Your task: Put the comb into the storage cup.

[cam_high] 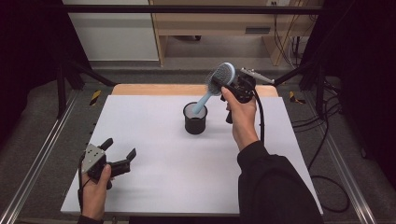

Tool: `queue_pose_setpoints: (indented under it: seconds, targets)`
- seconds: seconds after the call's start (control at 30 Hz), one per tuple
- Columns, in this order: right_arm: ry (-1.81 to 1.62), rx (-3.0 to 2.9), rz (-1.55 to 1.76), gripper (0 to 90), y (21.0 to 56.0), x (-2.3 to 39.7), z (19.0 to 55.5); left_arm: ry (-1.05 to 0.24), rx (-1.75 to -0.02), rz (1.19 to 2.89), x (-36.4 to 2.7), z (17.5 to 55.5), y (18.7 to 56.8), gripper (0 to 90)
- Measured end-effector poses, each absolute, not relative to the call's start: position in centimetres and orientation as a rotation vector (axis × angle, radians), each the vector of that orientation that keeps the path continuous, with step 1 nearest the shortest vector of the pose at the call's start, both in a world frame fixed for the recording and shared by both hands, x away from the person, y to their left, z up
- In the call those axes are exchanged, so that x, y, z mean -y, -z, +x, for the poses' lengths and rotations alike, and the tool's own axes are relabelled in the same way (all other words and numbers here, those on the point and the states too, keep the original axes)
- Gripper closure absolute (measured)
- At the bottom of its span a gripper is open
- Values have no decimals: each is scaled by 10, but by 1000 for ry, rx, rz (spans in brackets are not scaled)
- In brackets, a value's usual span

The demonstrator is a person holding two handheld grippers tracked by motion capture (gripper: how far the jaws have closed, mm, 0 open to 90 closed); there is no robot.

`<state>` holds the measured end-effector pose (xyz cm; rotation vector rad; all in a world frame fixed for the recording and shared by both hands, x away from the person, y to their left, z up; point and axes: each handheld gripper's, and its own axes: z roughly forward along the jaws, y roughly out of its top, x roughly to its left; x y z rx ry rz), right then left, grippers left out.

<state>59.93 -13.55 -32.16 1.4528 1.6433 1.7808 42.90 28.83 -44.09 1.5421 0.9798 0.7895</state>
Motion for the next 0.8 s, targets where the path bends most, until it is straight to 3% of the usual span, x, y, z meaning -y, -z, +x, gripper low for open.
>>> queue_pose_setpoints:
  seconds: [0.8]
  targets:
    - [-1765, -1670, 1520, 516, 364, 119, 611, -785, -974, 1542, -288, 430, 441, 23]
